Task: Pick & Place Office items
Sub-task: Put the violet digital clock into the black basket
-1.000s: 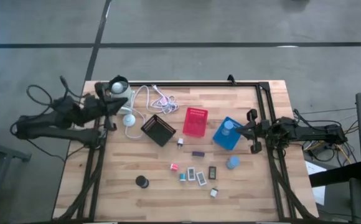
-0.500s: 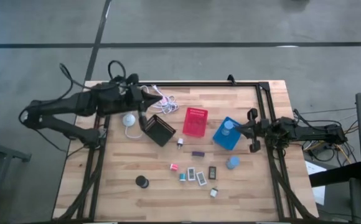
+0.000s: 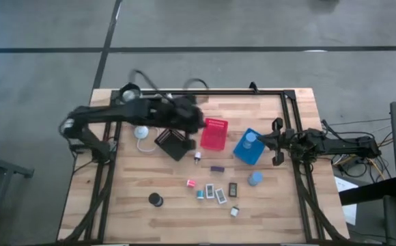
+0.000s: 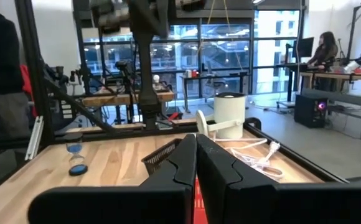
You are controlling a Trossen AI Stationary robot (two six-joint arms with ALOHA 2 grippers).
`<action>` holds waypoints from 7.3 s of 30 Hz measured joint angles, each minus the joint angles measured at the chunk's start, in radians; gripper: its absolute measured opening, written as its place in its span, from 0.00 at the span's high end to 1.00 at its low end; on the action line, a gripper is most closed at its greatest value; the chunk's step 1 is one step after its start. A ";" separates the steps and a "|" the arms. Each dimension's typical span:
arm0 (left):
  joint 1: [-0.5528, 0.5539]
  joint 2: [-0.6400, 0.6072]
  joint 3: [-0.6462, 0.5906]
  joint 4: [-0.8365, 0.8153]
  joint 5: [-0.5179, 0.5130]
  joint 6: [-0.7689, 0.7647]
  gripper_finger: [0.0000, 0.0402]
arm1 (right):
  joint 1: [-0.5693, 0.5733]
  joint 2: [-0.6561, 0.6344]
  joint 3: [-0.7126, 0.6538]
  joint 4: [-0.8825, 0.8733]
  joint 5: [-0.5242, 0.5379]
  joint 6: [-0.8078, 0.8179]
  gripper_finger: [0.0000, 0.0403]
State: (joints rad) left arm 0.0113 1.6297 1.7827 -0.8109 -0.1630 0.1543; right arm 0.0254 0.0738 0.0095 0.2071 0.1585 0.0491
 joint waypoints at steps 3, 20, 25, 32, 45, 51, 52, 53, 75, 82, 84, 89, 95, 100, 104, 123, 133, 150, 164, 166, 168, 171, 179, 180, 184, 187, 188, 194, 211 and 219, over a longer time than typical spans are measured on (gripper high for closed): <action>0.000 0.067 0.006 0.002 0.002 0.003 0.97 | 0.000 0.000 0.000 -0.024 0.002 -0.003 0.98; -0.030 0.398 0.028 -0.022 0.127 0.004 0.71 | 0.000 0.000 -0.001 -0.035 0.081 0.003 0.98; -0.046 0.447 0.051 -0.018 0.127 0.003 0.56 | 0.000 0.000 -0.001 -0.038 0.081 0.003 0.98; -0.063 0.495 0.076 -0.001 0.127 0.000 0.42 | 0.000 0.000 -0.001 -0.041 0.080 0.003 0.98; -0.085 0.546 0.087 0.016 0.155 -0.060 0.40 | 0.001 0.005 -0.001 -0.051 0.080 -0.006 0.98; -0.097 0.551 0.078 0.043 0.182 -0.072 0.40 | 0.000 0.007 -0.001 -0.051 0.003 -0.011 0.98; -0.097 0.553 0.078 0.054 0.181 -0.076 0.41 | 0.000 0.007 -0.001 -0.050 -0.004 -0.011 0.98; -0.096 0.555 0.078 0.063 0.181 -0.077 0.41 | 0.000 0.006 -0.001 -0.050 -0.006 -0.011 0.98; -0.096 0.569 0.023 0.116 0.190 -0.080 0.41 | 0.000 0.007 0.000 -0.055 0.001 0.019 0.98; -0.096 0.570 -0.028 0.143 0.217 -0.080 0.41 | 0.000 0.007 0.000 -0.054 0.001 0.018 0.98; -0.096 0.570 -0.036 0.166 0.217 -0.080 0.41 | 0.000 0.007 0.000 -0.054 0.000 0.019 0.98; -0.096 0.570 -0.048 0.201 0.218 -0.078 0.41 | 0.000 0.007 0.000 -0.054 0.000 0.018 0.98; -0.095 0.570 -0.056 0.209 0.218 -0.061 0.47 | 0.000 0.007 0.000 -0.054 0.000 0.003 0.98; -0.095 0.570 -0.062 0.220 0.218 -0.058 0.60 | 0.000 0.008 0.000 -0.054 0.000 -0.001 0.98; -0.095 0.570 -0.063 0.220 0.218 -0.058 0.70 | 0.000 0.008 0.000 -0.054 0.000 -0.001 0.98; -0.096 0.543 -0.011 0.201 0.215 -0.017 0.84 | 0.000 0.008 0.001 -0.071 0.000 -0.005 0.98; -0.096 0.357 -0.005 0.184 0.219 0.014 0.84 | 0.001 0.008 0.001 -0.073 0.000 -0.005 0.98; -0.092 -0.038 -0.023 0.173 0.196 0.019 0.84 | 0.000 0.008 0.001 -0.070 0.001 -0.006 0.98; -0.089 -0.361 -0.054 0.076 -0.046 0.003 0.84 | 0.000 0.007 0.001 -0.073 0.001 0.004 0.98; -0.090 -0.424 -0.082 0.065 -0.090 0.000 0.84 | 0.000 0.007 0.001 -0.073 0.001 0.004 0.98; -0.089 -0.493 -0.130 0.062 -0.121 -0.007 0.84 | 0.000 0.007 0.001 -0.073 0.001 0.004 0.98; -0.089 -0.600 -0.233 0.092 -0.128 -0.009 0.84 | 0.000 0.008 0.001 -0.073 0.001 0.004 0.98; -0.089 -0.908 -0.608 0.346 -0.126 -0.020 0.84 | 0.000 0.008 0.001 -0.070 0.001 0.023 0.98; -0.089 -0.942 -0.655 0.373 -0.126 -0.019 0.84 | 0.000 0.008 0.001 -0.070 0.001 0.023 0.98; -0.089 -1.067 -0.842 0.482 -0.125 -0.027 0.84 | 0.000 0.008 0.001 -0.069 0.001 0.022 0.98; -0.089 -1.153 -0.980 0.580 -0.124 -0.043 0.84 | 0.000 0.008 0.001 -0.069 0.001 0.022 0.98; -0.089 -1.182 -1.025 0.625 -0.124 -0.044 0.84 | 0.000 0.008 0.001 -0.069 0.001 0.022 0.98; -0.090 -1.338 -1.287 0.873 -0.104 -0.061 0.84 | 0.000 0.008 0.000 -0.068 0.001 0.022 0.98; -0.089 -1.581 -1.626 1.028 -0.115 -0.093 0.84 | 0.000 0.007 0.000 -0.066 0.047 -0.001 0.98; -0.089 -1.604 -1.716 1.039 -0.115 -0.097 0.84 | 0.000 0.007 0.000 -0.052 0.083 -0.011 0.98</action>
State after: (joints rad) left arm -0.0780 0.0258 0.0669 0.2283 -0.2783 0.0569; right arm 0.0254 0.0811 0.0093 0.1550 0.2410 0.0383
